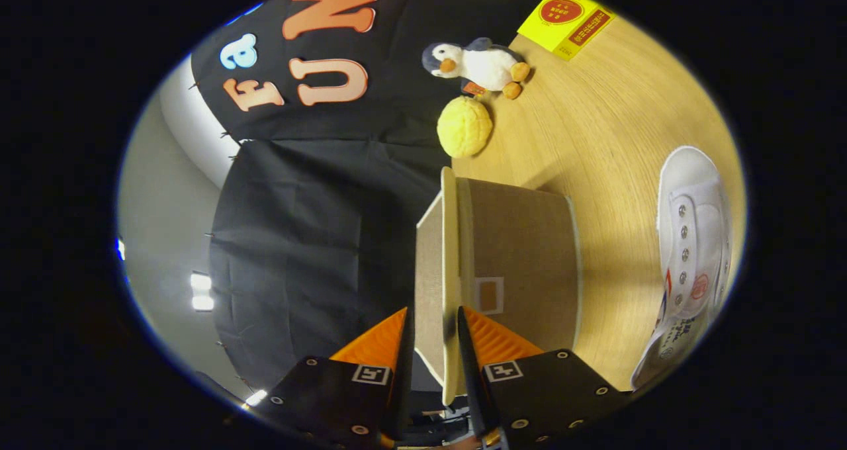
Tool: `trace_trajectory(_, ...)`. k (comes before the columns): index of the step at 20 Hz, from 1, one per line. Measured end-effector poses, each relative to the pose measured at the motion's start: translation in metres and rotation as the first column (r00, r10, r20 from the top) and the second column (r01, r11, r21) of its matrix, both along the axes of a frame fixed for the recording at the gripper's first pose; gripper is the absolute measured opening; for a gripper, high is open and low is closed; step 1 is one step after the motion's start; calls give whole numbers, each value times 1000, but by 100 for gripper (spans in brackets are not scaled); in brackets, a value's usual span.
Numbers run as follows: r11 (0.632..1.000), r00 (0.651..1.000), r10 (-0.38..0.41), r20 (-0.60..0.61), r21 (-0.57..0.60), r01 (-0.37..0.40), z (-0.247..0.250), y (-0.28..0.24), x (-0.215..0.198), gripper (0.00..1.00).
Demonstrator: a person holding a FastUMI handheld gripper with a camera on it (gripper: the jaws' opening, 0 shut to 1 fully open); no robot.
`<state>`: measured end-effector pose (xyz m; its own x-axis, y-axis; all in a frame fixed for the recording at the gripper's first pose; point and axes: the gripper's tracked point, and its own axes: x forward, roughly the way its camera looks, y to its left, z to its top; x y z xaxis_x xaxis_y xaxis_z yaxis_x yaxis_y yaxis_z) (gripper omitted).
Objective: Open the storage box then place both shoes into the box .Put the left shoe in first, then the right shoe, with the right side of both shoes facing outward in a uniform manner.
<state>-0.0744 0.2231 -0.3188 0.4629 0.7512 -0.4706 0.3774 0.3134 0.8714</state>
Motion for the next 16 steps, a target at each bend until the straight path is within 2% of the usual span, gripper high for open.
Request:
trace_trajectory(2,998,998,15,-67,-52,-19,-23,2,-8,27)
trace_trajectory(4,1000,995,-1,-95,-18,-1,-24,6,-9,16)
trace_trajectory(7,999,995,-16,-103,30,20,-4,7,-8,8)
trace_trajectory(8,999,996,-9,-88,48,13,6,9,-5,2)
trace_trajectory(11,998,998,3,-58,60,1,26,16,4,1)
trace_trajectory(16,996,998,0,58,89,-6,85,30,35,1)
